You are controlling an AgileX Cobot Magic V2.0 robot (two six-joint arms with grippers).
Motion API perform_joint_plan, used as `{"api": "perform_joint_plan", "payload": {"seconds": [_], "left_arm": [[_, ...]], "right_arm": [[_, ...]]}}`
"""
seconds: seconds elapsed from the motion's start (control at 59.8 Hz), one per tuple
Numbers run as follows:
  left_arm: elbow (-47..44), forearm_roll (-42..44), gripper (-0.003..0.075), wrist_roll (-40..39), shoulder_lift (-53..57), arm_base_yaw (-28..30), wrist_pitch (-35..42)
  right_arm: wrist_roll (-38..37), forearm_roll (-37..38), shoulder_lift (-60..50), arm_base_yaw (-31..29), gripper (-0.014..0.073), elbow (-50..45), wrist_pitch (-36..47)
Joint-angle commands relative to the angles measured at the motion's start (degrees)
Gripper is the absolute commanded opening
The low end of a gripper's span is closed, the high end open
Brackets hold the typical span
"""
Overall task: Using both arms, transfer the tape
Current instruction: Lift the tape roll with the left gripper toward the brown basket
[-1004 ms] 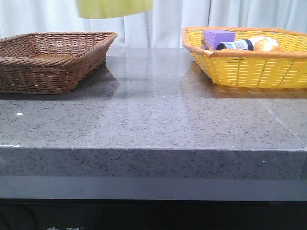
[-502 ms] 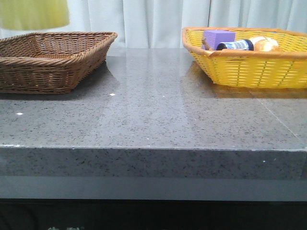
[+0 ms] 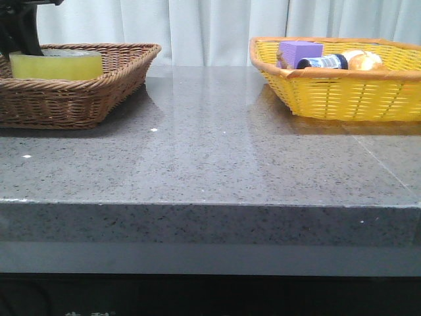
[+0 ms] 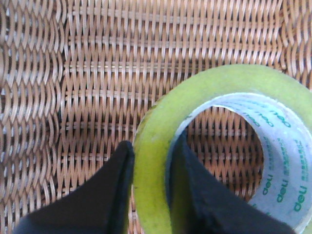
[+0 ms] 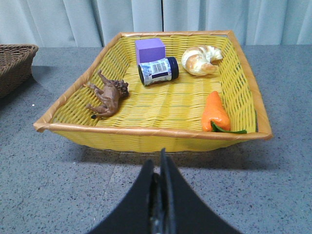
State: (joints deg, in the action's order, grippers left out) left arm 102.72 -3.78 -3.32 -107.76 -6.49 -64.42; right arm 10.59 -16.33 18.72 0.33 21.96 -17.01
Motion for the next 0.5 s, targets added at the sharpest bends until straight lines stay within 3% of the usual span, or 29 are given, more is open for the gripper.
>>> {"api": "perform_joint_plan", "payload": {"seconds": [0.0,0.184,0.318,0.485], "left_arm": [[2.09,-1.14,0.0078,-0.27,3.34,0.07,3.08],[2.09,-1.14,0.0222,-0.27,3.34,0.07,3.08],[2.09,0.08,0.0256,-0.27,3.46,0.07,2.95],[2.09,1.89,0.0245,-0.27,5.16,0.07,2.11]], "right_arm": [[0.6,-0.44,0.38,-0.18,-0.0069,1.45,4.81],[0.6,-0.44,0.38,-0.18,-0.0069,1.45,4.81],[0.6,-0.44,0.38,-0.18,-0.0069,1.45,4.81],[0.6,-0.44,0.38,-0.18,-0.0069,1.45,4.81]]}}
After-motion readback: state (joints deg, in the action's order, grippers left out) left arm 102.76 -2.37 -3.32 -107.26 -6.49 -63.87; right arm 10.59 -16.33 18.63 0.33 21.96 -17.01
